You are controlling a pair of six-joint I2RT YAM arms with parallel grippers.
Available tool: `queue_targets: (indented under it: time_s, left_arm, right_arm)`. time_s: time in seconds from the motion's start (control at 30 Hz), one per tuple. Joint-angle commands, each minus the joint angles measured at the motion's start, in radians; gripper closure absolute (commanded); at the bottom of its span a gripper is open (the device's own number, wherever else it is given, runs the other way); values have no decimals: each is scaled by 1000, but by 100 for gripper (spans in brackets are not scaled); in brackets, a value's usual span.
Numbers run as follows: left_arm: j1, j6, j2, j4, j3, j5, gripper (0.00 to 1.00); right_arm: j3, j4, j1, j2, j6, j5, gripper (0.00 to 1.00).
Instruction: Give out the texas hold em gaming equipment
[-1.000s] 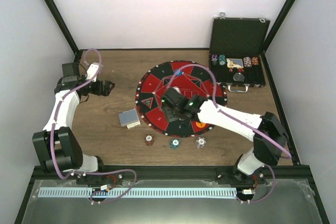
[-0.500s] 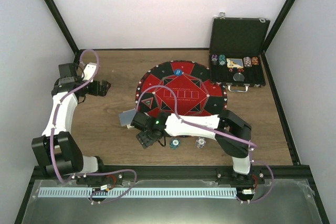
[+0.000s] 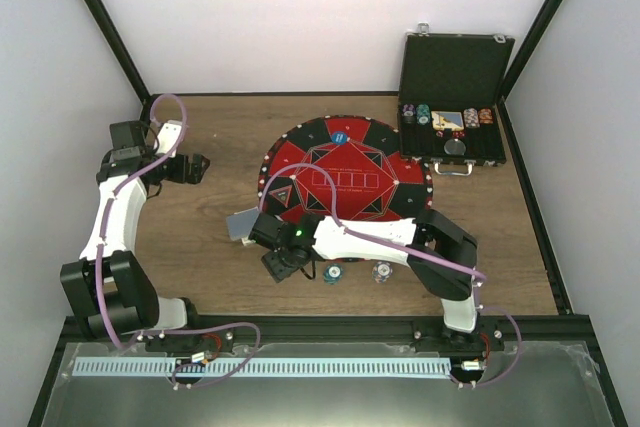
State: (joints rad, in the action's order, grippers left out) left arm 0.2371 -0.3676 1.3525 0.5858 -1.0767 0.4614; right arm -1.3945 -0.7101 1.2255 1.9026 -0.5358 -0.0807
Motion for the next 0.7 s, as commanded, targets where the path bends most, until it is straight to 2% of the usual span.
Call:
queue_targets:
  time_s: [0.0, 0.23, 0.4, 0.67]
  left_arm:
    - [10, -4, -15, 7, -1, 19, 0]
    - [14, -3, -14, 6, -4, 23, 0]
    - [17, -3, -15, 9, -7, 28, 0]
    - [22, -5, -16, 10, -10, 32, 0]
  right_arm:
    - [-28, 9, -1, 18, 4, 6, 37]
    - [-21, 17, 0, 15, 2, 3, 46]
    - [-20, 11, 0, 20, 3, 5, 42]
    - [-18, 21, -1, 26, 3, 8, 43]
